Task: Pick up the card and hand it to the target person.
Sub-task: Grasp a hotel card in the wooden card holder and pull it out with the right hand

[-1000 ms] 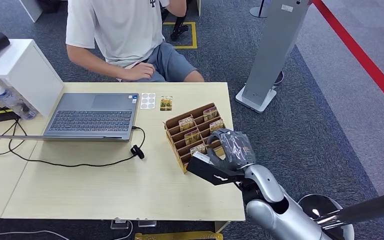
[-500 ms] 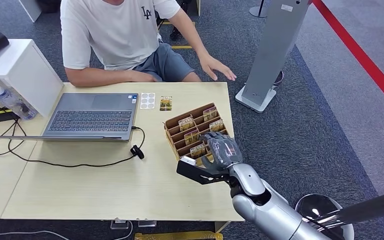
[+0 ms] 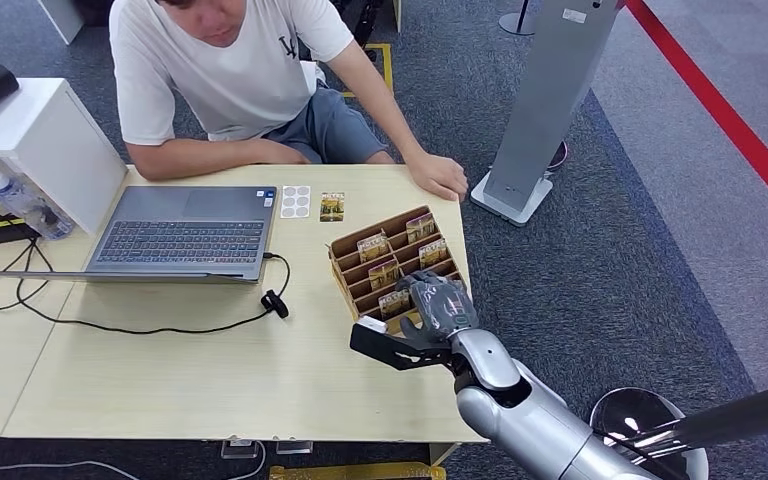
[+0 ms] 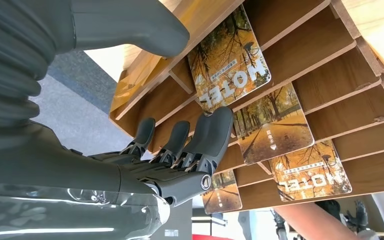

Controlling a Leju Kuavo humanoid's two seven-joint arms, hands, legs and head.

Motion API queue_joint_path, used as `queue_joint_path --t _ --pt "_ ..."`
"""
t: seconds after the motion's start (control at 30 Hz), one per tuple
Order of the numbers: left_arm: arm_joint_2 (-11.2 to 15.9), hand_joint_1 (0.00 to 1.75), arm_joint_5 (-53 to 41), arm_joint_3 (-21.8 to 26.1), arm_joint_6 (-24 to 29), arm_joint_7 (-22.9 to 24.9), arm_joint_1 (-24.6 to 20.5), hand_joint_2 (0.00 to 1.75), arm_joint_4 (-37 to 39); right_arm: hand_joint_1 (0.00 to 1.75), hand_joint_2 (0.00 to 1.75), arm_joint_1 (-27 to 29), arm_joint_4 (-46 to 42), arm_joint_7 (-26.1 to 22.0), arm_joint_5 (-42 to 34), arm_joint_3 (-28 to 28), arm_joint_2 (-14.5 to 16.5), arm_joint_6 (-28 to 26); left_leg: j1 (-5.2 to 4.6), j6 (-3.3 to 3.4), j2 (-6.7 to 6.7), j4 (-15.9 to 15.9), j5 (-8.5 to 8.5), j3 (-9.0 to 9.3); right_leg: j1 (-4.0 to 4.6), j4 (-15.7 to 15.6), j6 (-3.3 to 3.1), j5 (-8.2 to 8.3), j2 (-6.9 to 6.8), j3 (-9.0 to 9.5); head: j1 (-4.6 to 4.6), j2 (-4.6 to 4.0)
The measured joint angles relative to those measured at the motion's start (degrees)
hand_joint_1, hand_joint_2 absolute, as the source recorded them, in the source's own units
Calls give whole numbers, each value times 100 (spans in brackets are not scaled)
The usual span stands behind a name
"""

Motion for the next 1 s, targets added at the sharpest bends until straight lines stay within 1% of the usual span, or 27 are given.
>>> queue_joint_path --t 0.1,0.23,0.63,0.87,1.0 --pt "0 0 8 0 1 0 0 0 0 72 175 -23 53 -6 -1 15 22 -16 0 0 0 0 0 0 0 0 0 0 0 0 0 0" --pt "0 0 14 0 1 -1 3 0 0 75 175 -40 96 11 -1 33 31 -49 0 0 0 0 0 1 0 0 0 0 0 1 -1 0" --pt "0 0 50 1 -5 -15 16 0 0 74 175 -82 103 79 -1 112 31 -93 0 0 0 0 0 2 0 0 0 0 0 1 -1 0" --pt "0 0 51 1 -7 -15 22 0 0 68 175 -83 104 81 -1 150 31 -93 0 0 0 0 0 1 0 0 0 0 0 0 1 0" --pt "0 0 54 1 -3 -7 23 0 0 72 175 -83 105 82 -1 178 31 -93 0 0 0 0 0 1 0 0 0 0 0 0 -1 0"
